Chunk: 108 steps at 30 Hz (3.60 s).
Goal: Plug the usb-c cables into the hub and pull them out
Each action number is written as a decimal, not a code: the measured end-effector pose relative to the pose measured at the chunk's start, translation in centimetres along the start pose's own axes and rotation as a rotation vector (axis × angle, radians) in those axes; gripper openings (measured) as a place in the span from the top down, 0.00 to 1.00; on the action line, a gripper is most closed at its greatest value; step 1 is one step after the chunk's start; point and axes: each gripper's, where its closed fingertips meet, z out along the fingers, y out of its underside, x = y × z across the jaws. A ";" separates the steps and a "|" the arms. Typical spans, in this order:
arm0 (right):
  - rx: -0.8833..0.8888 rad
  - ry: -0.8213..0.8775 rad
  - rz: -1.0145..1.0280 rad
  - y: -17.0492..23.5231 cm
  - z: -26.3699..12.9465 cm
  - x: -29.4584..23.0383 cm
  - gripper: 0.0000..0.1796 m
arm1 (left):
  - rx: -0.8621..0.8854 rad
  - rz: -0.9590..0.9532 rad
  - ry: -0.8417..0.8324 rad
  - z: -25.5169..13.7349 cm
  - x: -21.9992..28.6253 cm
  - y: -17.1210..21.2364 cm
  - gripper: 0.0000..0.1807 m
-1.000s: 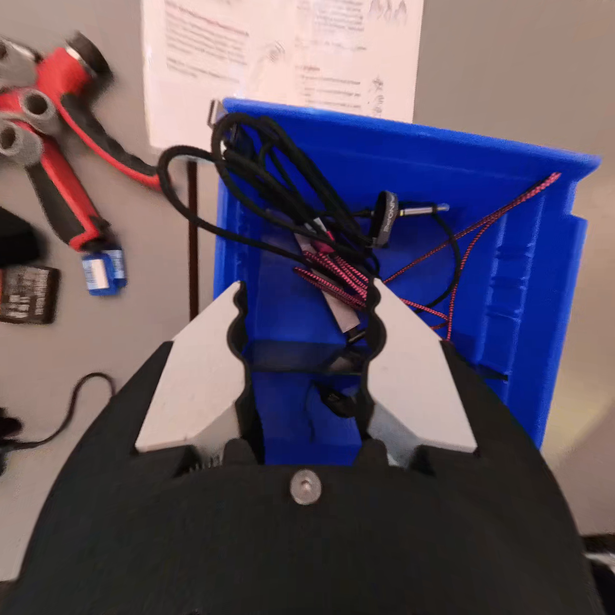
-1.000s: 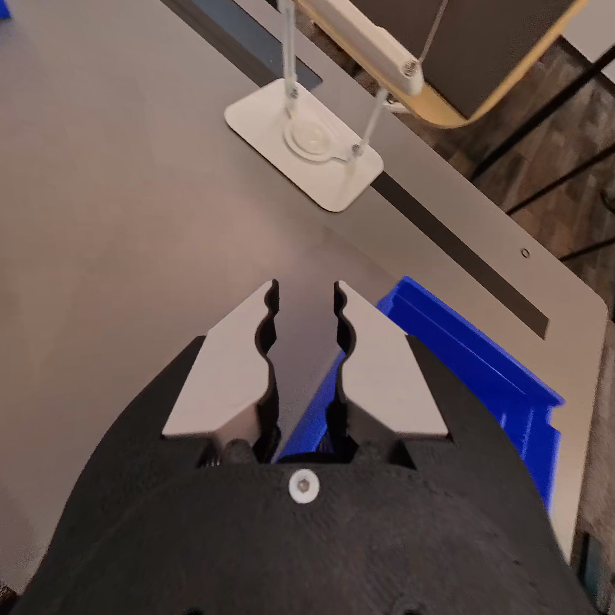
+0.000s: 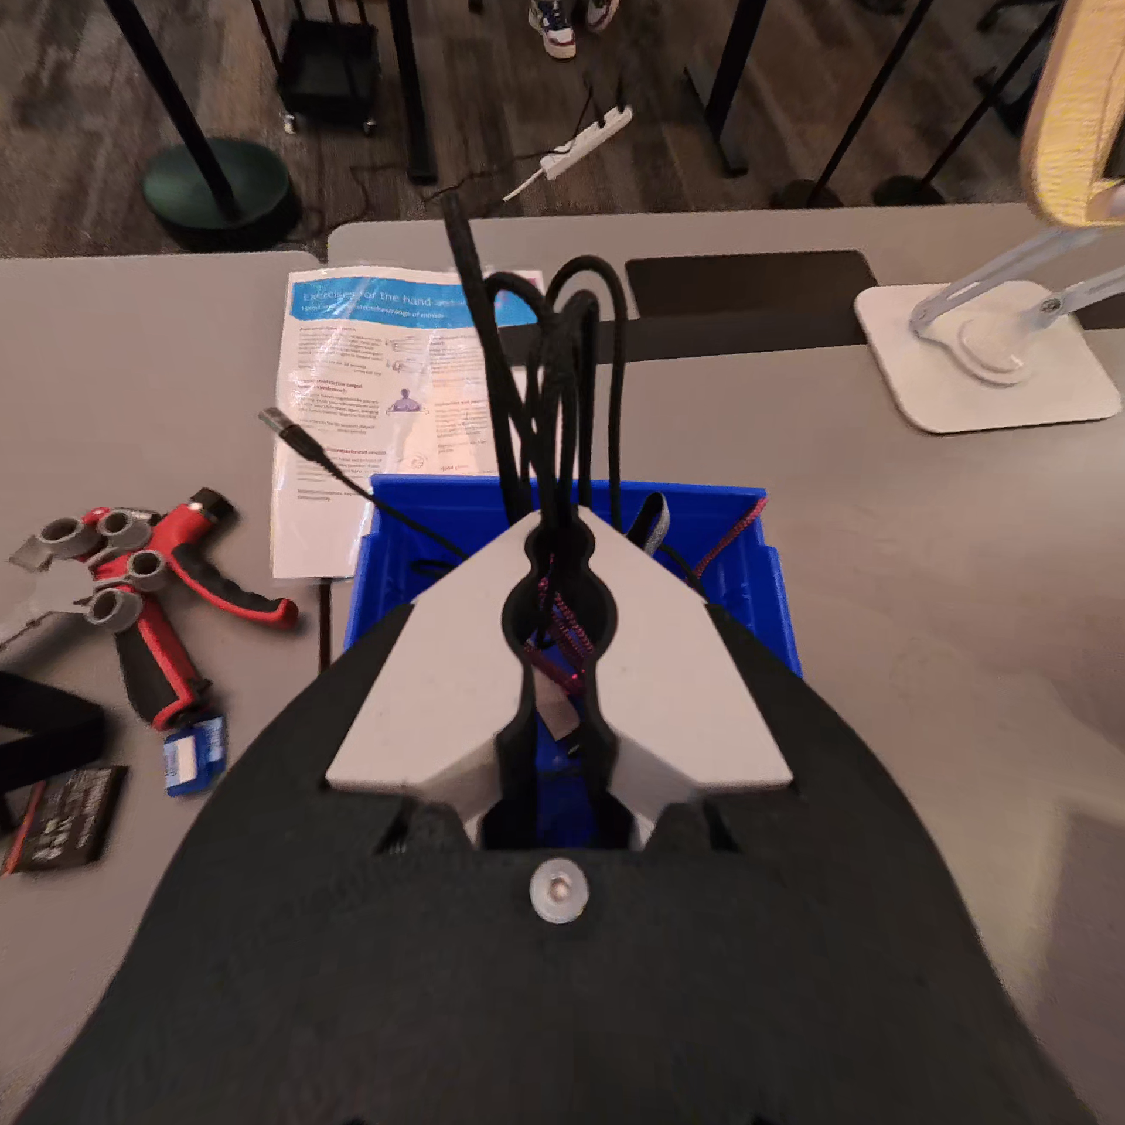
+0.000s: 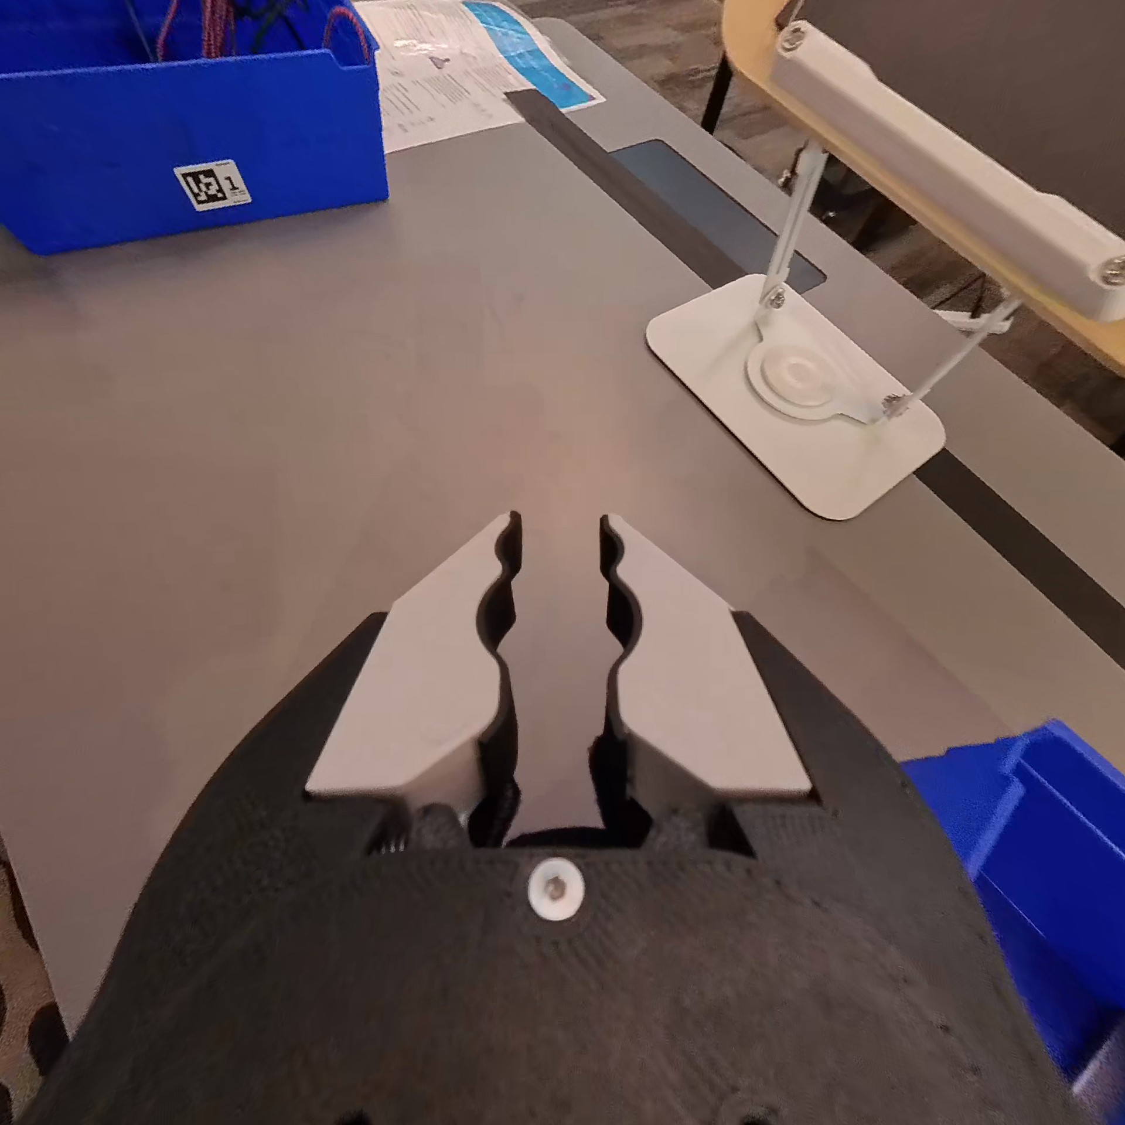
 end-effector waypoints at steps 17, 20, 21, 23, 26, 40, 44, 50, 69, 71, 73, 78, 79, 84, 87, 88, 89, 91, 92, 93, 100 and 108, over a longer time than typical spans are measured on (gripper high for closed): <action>0.029 -0.097 -0.006 -0.3 2.0 -2.2 0.88 | 0.021 -0.090 0.227 -0.9 1.7 -1.5 0.99; 0.027 -0.109 -0.001 -0.2 2.2 -2.4 0.88 | 0.167 -0.185 0.269 -2.7 1.3 -3.6 0.99; 0.026 -0.112 -0.003 -0.1 2.2 -2.5 0.88 | 0.209 -0.207 0.279 -3.3 1.1 -4.4 0.99; 0.023 -0.118 -0.003 0.0 2.3 -2.5 0.89 | 0.244 -0.130 0.197 -3.8 0.3 -5.6 0.99; 0.019 -0.120 0.001 0.1 2.4 -2.5 0.89 | 0.295 -0.046 0.174 -5.1 1.2 -8.0 0.99; 0.061 -0.191 0.052 0.6 4.4 -3.1 0.89 | 0.428 0.104 0.157 -10.6 4.5 -14.2 1.00; 0.086 -0.211 0.066 0.7 4.9 -3.3 0.89 | 0.366 0.161 0.151 -10.4 5.4 -12.9 1.00; 0.086 -0.240 0.079 1.3 6.4 -3.7 0.89 | 0.018 0.304 0.165 -6.6 6.7 -6.1 0.99; 0.131 -0.267 0.088 2.6 8.4 -3.6 0.88 | 0.193 0.287 0.080 -12.7 5.3 -11.6 1.00; 0.130 -0.266 0.096 2.8 8.6 -3.4 0.88 | 0.226 0.283 0.076 -13.0 5.5 -12.4 1.00; 0.132 -0.267 0.098 3.0 8.6 -3.3 0.88 | 0.206 0.295 0.064 -12.5 5.5 -12.0 1.00; 0.119 -0.265 0.104 3.4 8.8 -3.1 0.87 | 0.145 0.321 0.013 -10.9 4.5 -9.9 0.99; 0.117 -0.263 0.104 3.5 8.9 -3.1 0.87 | 0.099 0.301 -0.004 -10.1 3.4 -8.7 0.99; 0.115 -0.261 0.101 3.6 8.9 -3.1 0.87 | -0.043 0.141 -0.048 -7.6 -2.5 -2.4 0.99; 0.107 -0.263 0.102 3.8 9.0 -3.1 0.87 | -0.070 0.084 -0.027 -7.1 -3.5 0.4 0.99; 0.105 -0.264 0.102 3.8 9.1 -3.2 0.87 | -0.103 0.077 -0.012 -6.9 -3.4 1.5 0.98; 0.102 -0.266 0.101 3.8 9.2 -3.3 0.87 | -0.132 0.073 0.007 -6.6 -3.1 2.5 0.98; 0.096 -0.268 0.099 3.9 9.3 -3.4 0.87 | -0.198 0.073 0.050 -6.2 -2.3 4.4 0.99; 0.094 -0.268 0.098 3.9 9.4 -3.4 0.87 | -0.211 0.075 0.062 -6.0 -2.0 5.1 0.98; 0.093 -0.269 0.098 4.0 9.4 -3.4 0.87 | -0.213 0.066 0.076 -5.8 -1.6 5.4 0.99; 0.080 -0.269 0.098 4.3 9.5 -3.4 0.86 | -0.276 0.060 0.154 -3.1 1.3 7.4 0.98; 0.075 -0.261 0.097 4.5 9.4 -3.2 0.86 | -0.353 -0.045 0.181 1.1 0.8 8.1 0.88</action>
